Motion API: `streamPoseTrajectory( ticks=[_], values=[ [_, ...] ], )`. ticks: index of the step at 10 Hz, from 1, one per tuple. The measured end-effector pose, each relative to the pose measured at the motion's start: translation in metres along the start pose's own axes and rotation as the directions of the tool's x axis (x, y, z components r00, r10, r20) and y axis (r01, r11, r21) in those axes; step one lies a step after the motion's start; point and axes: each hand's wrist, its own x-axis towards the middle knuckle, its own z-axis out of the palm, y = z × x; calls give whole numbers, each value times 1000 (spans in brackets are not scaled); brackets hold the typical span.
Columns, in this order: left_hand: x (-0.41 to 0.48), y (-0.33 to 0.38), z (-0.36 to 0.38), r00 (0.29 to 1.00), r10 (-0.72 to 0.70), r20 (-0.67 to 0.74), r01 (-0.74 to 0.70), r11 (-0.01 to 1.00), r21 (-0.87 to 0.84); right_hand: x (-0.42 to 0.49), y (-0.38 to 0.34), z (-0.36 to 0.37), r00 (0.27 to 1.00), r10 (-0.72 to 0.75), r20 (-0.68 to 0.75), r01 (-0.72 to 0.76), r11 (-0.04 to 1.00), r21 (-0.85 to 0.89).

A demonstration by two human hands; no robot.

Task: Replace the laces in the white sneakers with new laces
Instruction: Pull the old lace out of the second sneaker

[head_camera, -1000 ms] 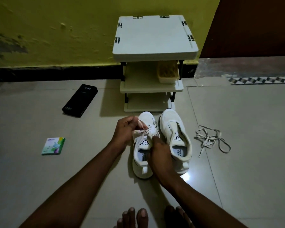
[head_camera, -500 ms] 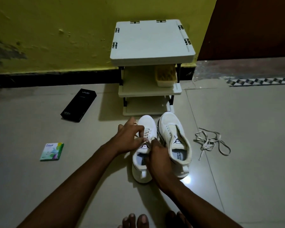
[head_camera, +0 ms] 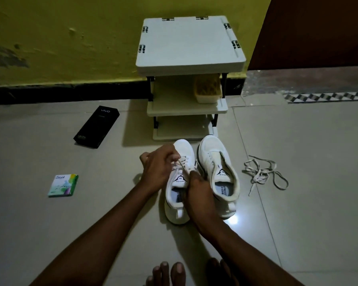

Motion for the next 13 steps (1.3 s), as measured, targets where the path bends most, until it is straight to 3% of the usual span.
streamPoseTrajectory(
  ticks=[1,2,3,4,5,6,7,8,9,10,11,12,13],
  values=[
    [17,15,-10,907,-420,15,287,594,-751,-7,-3,-9,999,8,35,-3,991,-132],
    [23,9,-19,929,-369,-24,257,690,-677,-6,-2,-11,997,-1,77,15,984,-178],
    [19,-6,-17,954,249,167,-258,965,35,-2,-1,-4,997,-8,72,18,991,-135],
    [22,-7,-12,849,295,438,-432,865,256,-1,0,-2,999,-27,45,32,994,-101],
    [26,-6,-13,874,235,424,-389,862,324,-6,-3,-10,994,-47,98,72,957,-279],
    [29,-3,-22,896,193,399,-328,895,303,-6,-2,-12,990,-88,114,123,930,-347],
    [29,1,-40,954,160,255,-188,978,91,-4,2,-12,982,-137,130,177,907,-381],
    [21,-10,-55,992,87,94,-77,991,-106,-1,3,-11,976,-164,145,214,850,-482],
    [17,-32,-75,986,-34,-162,-12,963,-270,-1,1,-12,981,-148,122,186,887,-423],
    [18,-47,-87,974,-28,-224,-14,983,-184,-2,-1,-11,981,-177,81,194,912,-362],
    [4,-43,-73,997,74,-33,-76,994,-82,-3,-9,-13,957,-241,162,290,806,-515],
    [-13,-43,-50,974,187,125,-186,982,-24,6,-21,-11,931,-282,232,364,746,-557],
    [-24,-46,-27,961,223,167,-258,937,234,26,-37,-8,911,-280,304,411,690,-596]
  ],
)
